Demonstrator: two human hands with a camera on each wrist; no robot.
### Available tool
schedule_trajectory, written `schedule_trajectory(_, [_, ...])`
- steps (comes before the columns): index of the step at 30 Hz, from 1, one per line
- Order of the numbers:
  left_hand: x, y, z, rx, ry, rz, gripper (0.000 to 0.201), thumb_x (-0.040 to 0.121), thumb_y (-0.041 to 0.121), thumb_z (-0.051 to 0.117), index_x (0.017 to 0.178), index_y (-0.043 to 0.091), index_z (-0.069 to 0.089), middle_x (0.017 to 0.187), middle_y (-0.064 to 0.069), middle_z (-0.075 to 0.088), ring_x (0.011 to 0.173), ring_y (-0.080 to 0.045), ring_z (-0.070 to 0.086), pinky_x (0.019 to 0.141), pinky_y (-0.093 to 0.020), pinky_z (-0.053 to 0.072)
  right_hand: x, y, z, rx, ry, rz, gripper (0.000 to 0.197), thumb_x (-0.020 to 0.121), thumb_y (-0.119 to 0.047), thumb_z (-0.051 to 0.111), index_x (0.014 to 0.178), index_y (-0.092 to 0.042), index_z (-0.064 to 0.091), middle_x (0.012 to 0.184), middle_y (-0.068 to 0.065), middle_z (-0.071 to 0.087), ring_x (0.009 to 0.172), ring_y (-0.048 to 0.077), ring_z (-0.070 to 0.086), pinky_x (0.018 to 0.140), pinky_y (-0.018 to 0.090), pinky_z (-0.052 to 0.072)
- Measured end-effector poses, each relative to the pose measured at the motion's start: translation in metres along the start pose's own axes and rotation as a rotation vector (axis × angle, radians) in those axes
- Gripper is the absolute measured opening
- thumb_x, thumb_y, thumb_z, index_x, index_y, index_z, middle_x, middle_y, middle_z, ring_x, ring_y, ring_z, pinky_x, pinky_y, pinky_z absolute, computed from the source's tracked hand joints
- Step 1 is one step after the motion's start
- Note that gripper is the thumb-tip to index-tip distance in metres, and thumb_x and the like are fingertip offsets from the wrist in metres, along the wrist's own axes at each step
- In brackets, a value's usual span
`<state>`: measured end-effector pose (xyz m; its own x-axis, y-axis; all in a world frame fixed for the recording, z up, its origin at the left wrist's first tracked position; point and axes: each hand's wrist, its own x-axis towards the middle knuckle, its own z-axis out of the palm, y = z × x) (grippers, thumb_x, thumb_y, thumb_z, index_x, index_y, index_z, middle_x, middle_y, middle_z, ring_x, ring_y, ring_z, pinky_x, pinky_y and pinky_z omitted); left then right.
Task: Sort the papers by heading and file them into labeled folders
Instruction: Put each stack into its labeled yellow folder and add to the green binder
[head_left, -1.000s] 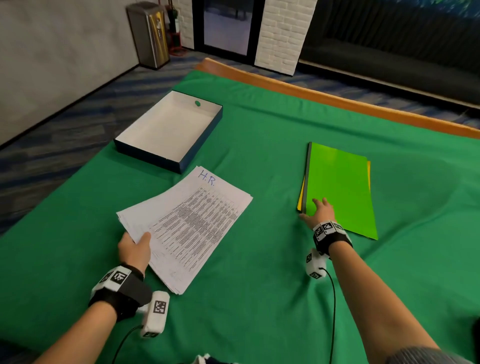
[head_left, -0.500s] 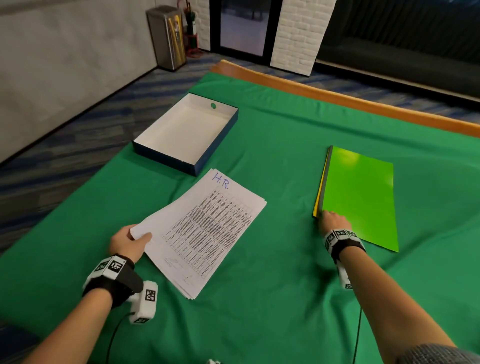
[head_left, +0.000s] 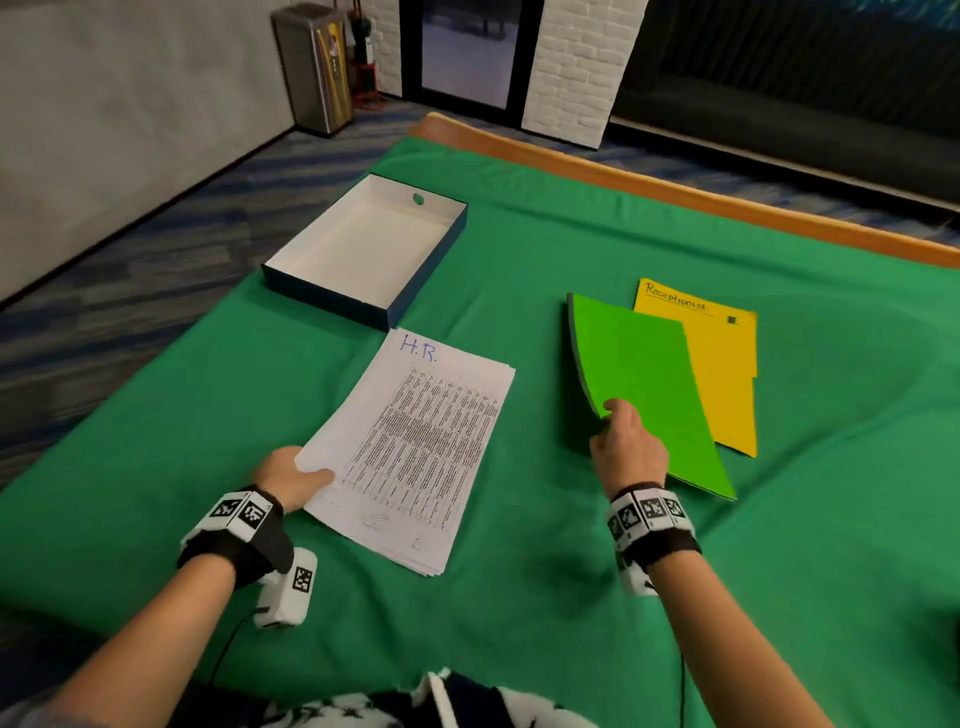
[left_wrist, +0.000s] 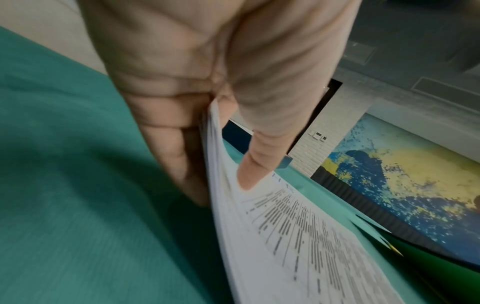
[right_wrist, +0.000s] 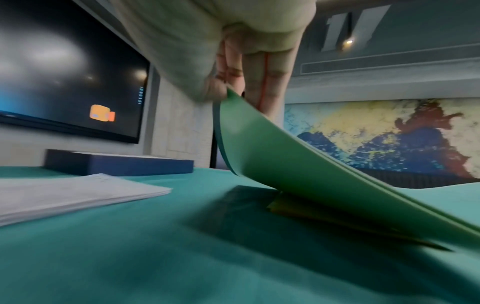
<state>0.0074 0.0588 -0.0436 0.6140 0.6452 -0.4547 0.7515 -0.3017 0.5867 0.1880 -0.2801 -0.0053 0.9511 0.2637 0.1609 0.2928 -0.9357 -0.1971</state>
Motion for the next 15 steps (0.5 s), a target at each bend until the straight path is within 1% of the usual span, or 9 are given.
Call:
schedule_trajectory(1, [0.0, 0.001, 0.002, 0.005, 0.023, 0.024, 0.023, 0.083, 0.014, 0.065, 0.102, 0.002, 0.065, 0.105, -0.017, 0.067, 0.095, -0.033, 0.062, 0.082, -0.035, 0.049, -0.013, -0.006, 0.001, -0.008, -0.042, -0.01, 0.03, 0.085, -0.008, 0.057, 0.115, -0.008, 0.056, 0.106, 0.009, 0.064, 0.061, 0.025, 0.057, 0.051, 0.022, 0.034])
schedule_trajectory(3, [-0.002, 0.002, 0.003, 0.018, 0.069, 0.058, 0.026, 0.085, 0.013, 0.062, 0.109, 0.001, 0.064, 0.109, -0.017, 0.066, 0.098, -0.033, 0.061, 0.082, -0.033, 0.047, -0.038, -0.018, 0.003, -0.009, -0.109, -0.048, 0.029, 0.08, -0.009, 0.059, 0.109, -0.012, 0.063, 0.103, 0.007, 0.065, 0.071, 0.029, 0.064, 0.054, 0.024, 0.039])
schedule_trajectory(5, [-0.007, 0.0, 0.003, 0.007, 0.08, 0.073, 0.025, 0.084, 0.012, 0.063, 0.107, 0.001, 0.064, 0.108, -0.017, 0.066, 0.096, -0.032, 0.061, 0.081, -0.032, 0.047, -0.063, -0.029, 0.007, -0.01, -0.17, -0.078, 0.026, 0.075, -0.015, 0.062, 0.101, -0.016, 0.067, 0.095, 0.004, 0.065, 0.073, 0.028, 0.065, 0.053, 0.026, 0.042])
schedule_trajectory(7, [-0.015, -0.003, 0.002, 0.018, 0.047, 0.062, 0.023, 0.082, 0.012, 0.066, 0.102, 0.001, 0.065, 0.102, -0.014, 0.067, 0.088, -0.029, 0.061, 0.075, -0.028, 0.046, -0.087, -0.039, 0.011, 0.003, -0.214, -0.098, 0.023, 0.069, -0.017, 0.066, 0.092, -0.018, 0.069, 0.085, 0.002, 0.062, 0.07, 0.026, 0.064, 0.049, 0.024, 0.038])
schedule_trajectory(8, [-0.018, -0.007, 0.0, 0.036, 0.02, 0.047, 0.021, 0.081, 0.012, 0.066, 0.099, 0.002, 0.065, 0.097, -0.013, 0.066, 0.084, -0.026, 0.06, 0.073, -0.027, 0.045, -0.098, -0.042, 0.013, 0.009, -0.234, -0.094, 0.022, 0.069, -0.017, 0.065, 0.091, -0.019, 0.068, 0.085, 0.0, 0.061, 0.073, 0.024, 0.063, 0.05, 0.023, 0.038])
schedule_trajectory(11, [-0.024, -0.022, -0.006, 0.068, -0.046, -0.021, 0.016, 0.078, 0.014, 0.068, 0.09, 0.004, 0.066, 0.092, -0.012, 0.067, 0.083, -0.026, 0.061, 0.073, -0.028, 0.047, -0.126, -0.042, 0.018, 0.048, -0.373, -0.063, 0.026, 0.073, -0.018, 0.059, 0.099, -0.021, 0.061, 0.097, -0.002, 0.056, 0.089, 0.021, 0.059, 0.058, 0.024, 0.04])
schedule_trajectory(13, [-0.026, -0.035, -0.013, 0.055, -0.08, -0.067, 0.014, 0.076, 0.014, 0.067, 0.084, 0.003, 0.065, 0.088, -0.014, 0.067, 0.083, -0.028, 0.063, 0.072, -0.028, 0.047, -0.142, -0.033, 0.021, 0.08, -0.491, -0.074, 0.029, 0.075, -0.02, 0.06, 0.104, -0.022, 0.059, 0.099, -0.005, 0.051, 0.092, 0.019, 0.06, 0.059, 0.021, 0.039])
schedule_trajectory(14, [-0.026, -0.039, -0.017, 0.048, -0.089, -0.086, 0.014, 0.075, 0.015, 0.066, 0.08, 0.002, 0.064, 0.082, -0.013, 0.066, 0.079, -0.028, 0.063, 0.068, -0.028, 0.046, -0.148, -0.028, 0.022, 0.113, -0.551, -0.083, 0.031, 0.075, -0.021, 0.061, 0.107, -0.023, 0.058, 0.099, -0.007, 0.05, 0.092, 0.018, 0.06, 0.061, 0.018, 0.042])
schedule_trajectory(15, [-0.027, -0.042, -0.022, 0.054, -0.099, -0.094, 0.014, 0.074, 0.017, 0.065, 0.074, 0.003, 0.063, 0.076, -0.012, 0.064, 0.074, -0.027, 0.061, 0.063, -0.027, 0.043, -0.153, -0.025, 0.023, 0.151, -0.598, -0.092, 0.034, 0.076, -0.022, 0.062, 0.109, -0.024, 0.059, 0.099, -0.009, 0.051, 0.093, 0.016, 0.06, 0.068, 0.018, 0.046])
